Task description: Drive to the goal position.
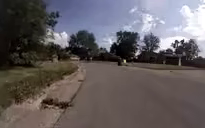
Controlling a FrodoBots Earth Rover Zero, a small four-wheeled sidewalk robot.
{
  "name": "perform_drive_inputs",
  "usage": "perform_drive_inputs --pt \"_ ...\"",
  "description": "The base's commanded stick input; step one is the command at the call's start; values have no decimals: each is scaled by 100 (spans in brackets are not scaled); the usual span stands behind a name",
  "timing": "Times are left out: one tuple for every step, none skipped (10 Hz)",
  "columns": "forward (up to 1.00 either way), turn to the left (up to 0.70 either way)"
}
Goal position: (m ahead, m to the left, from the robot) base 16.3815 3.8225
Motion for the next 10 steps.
perform_drive_inputs --pt "100 0" --pt "100 0" --pt "100 0" --pt "100 0" --pt "100 0" --pt "100 0" --pt "100 0" --pt "100 0" --pt "100 0" --pt "100 0"
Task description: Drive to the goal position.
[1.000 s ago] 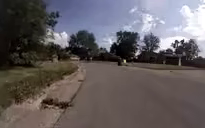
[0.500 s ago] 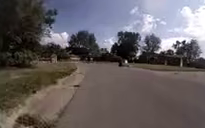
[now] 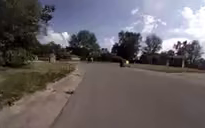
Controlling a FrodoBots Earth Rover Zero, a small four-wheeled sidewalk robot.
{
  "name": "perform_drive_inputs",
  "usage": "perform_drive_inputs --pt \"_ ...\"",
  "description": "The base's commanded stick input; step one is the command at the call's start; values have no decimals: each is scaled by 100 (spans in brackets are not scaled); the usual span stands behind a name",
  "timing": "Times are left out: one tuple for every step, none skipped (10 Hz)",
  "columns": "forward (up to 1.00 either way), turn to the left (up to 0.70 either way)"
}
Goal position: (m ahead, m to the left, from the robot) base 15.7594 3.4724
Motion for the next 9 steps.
perform_drive_inputs --pt "100 0" --pt "100 0" --pt "100 0" --pt "100 0" --pt "100 0" --pt "100 0" --pt "100 0" --pt "100 0" --pt "100 0"
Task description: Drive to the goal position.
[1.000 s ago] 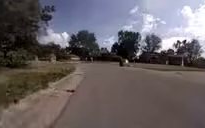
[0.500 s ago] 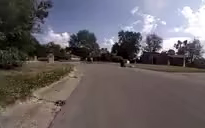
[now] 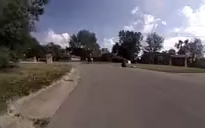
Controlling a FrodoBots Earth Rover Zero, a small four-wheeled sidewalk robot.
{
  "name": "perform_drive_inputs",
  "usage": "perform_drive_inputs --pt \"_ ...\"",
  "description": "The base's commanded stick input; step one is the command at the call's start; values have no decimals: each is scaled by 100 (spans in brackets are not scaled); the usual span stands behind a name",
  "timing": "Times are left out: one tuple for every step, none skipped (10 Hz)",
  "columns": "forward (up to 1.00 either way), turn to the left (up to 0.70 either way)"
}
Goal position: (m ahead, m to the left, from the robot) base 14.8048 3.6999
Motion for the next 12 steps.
perform_drive_inputs --pt "100 0" --pt "100 0" --pt "100 0" --pt "100 0" --pt "100 0" --pt "100 0" --pt "100 0" --pt "100 1" --pt "100 2" --pt "100 13" --pt "100 25" --pt "100 14"
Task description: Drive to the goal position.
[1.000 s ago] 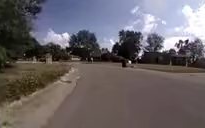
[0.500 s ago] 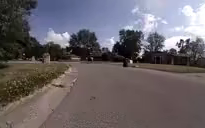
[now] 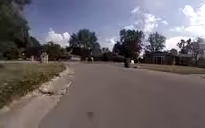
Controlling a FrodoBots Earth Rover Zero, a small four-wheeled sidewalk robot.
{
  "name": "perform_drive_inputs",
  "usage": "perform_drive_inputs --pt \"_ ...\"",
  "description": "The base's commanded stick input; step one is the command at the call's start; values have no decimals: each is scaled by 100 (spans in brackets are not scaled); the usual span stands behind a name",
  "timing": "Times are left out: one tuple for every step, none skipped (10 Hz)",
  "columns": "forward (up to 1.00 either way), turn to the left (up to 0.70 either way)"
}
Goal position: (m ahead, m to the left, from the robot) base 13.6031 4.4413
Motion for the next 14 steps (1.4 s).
perform_drive_inputs --pt "100 2" --pt "100 1" --pt "100 0" --pt "100 0" --pt "100 0" --pt "100 0" --pt "100 0" --pt "100 0" --pt "100 0" --pt "100 0" --pt "100 0" --pt "100 0" --pt "100 0" --pt "100 0"
